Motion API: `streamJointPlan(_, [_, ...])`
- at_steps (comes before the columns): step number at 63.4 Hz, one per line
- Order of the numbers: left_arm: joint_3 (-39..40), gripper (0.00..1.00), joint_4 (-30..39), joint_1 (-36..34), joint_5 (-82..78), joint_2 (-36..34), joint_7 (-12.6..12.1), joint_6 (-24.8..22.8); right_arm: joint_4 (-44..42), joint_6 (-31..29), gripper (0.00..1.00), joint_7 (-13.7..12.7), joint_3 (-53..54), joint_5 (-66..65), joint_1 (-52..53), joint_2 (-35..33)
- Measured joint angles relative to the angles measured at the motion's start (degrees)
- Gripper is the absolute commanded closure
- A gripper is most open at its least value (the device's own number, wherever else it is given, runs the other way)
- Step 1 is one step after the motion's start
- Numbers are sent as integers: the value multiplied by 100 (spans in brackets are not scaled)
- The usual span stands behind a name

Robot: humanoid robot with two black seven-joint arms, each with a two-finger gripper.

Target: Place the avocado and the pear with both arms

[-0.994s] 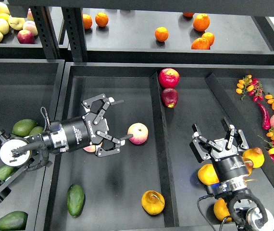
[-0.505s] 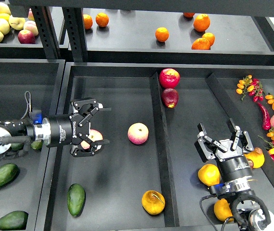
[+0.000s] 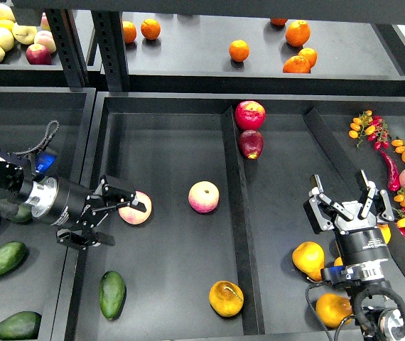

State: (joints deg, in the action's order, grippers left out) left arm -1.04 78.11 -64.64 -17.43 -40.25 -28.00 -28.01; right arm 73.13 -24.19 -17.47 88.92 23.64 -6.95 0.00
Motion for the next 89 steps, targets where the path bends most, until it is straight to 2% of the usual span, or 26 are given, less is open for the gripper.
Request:
streamJointPlan(10, [-843, 0, -90, -505, -11, 370, 0, 0, 41, -27, 0, -3, 14, 0, -19, 0])
streamJointPlan(25, [-1861, 0, -214, -808, 90, 1227, 1, 0, 52, 100, 0, -3, 32, 0, 51, 0])
streamJointPlan(41, [-2319, 0, -477, -857, 478, 2063, 1, 2, 53, 490, 0, -18, 104, 8, 483, 0])
streamJointPlan(50, [-2484, 0, -507, -865, 544, 2304, 1, 29, 53, 526, 0, -20, 114, 9, 569, 0])
streamJointPlan(65, [-2644, 1, -774, -863, 624, 2686, 1, 389, 53, 538, 0, -19, 118, 17, 589, 0])
streamJointPlan(89, [-3029, 1, -1295, -890, 590, 3089, 1, 465, 53, 538, 0, -13, 135, 30, 589, 0])
